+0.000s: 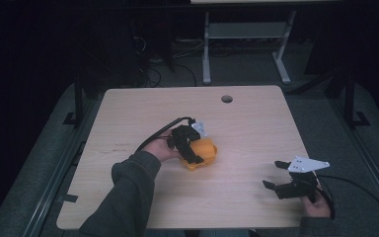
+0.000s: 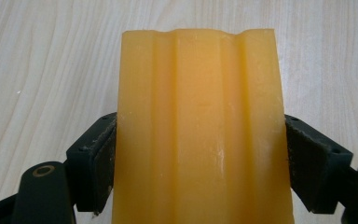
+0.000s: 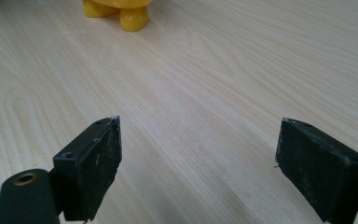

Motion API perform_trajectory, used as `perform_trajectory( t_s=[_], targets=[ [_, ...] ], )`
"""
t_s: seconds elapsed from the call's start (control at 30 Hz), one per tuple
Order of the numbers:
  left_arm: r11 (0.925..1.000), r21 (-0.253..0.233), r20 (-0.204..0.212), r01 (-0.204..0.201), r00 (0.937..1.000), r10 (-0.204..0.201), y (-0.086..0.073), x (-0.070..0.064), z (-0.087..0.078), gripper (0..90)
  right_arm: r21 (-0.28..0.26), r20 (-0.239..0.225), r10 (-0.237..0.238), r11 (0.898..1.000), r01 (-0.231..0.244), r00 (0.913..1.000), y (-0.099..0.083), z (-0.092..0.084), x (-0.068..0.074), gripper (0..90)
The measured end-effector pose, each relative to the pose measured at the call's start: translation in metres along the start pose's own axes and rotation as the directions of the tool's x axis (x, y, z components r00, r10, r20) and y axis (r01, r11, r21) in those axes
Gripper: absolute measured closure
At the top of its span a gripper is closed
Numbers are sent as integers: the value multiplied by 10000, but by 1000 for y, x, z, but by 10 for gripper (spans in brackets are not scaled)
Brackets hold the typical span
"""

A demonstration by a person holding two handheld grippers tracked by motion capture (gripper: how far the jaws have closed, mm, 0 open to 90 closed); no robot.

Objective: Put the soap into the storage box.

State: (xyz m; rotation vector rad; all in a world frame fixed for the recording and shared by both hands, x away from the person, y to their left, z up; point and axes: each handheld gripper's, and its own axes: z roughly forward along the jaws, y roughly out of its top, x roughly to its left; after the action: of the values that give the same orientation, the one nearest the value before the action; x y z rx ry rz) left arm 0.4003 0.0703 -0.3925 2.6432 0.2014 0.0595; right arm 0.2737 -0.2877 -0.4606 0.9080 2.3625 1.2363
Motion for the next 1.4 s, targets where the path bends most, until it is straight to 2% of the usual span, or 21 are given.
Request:
perform_trajectory(
  t_s=[0.23, 0.37, 0.63, 0.73, 0.83, 1.0, 1.13, 1.4],
  targets=[
    [9999, 116, -252, 45, 9997, -42, -8, -3, -4, 183, 78, -39, -28, 10000, 28, 10000, 0, 1, 1, 137],
    [9998, 161, -335, -107, 9994, 112, -9, -4, -5, 193, 118, -45, 5, 9999, -5, 10000, 0, 1, 1, 137],
    [9980, -108, 28, -629, 9980, 629, -13, 4, -5, 197, 127, -58, 24, 9999, -24, 10000, 0, 2, 1, 137],
    [9968, 87, 92, -798, 9968, 797, -11, 6, -5, 197, 132, -67, -4, 9999, 5, 10000, 0, 2, 1, 137],
    [9970, 249, 118, -732, 9973, 730, -9, 7, -5, 196, 136, -63, 11, 9999, -11, 10000, 0, 2, 1, 137],
    [9988, 284, 135, -404, 9991, 400, -9, 7, -5, 189, 124, -80, 22, 9999, -21, 10000, 0, 2, 1, 137],
    [9997, 94, 108, -214, 9997, 213, -8, 7, -8, 154, 149, -97, 23, 9999, -22, 10000, 0, 2, 1, 137],
    [9998, 118, -153, -187, 9997, 189, -11, 5, -16, 153, 163, -88, -28, 9999, 30, 10000, 0, 2, 1, 137]
  ],
)
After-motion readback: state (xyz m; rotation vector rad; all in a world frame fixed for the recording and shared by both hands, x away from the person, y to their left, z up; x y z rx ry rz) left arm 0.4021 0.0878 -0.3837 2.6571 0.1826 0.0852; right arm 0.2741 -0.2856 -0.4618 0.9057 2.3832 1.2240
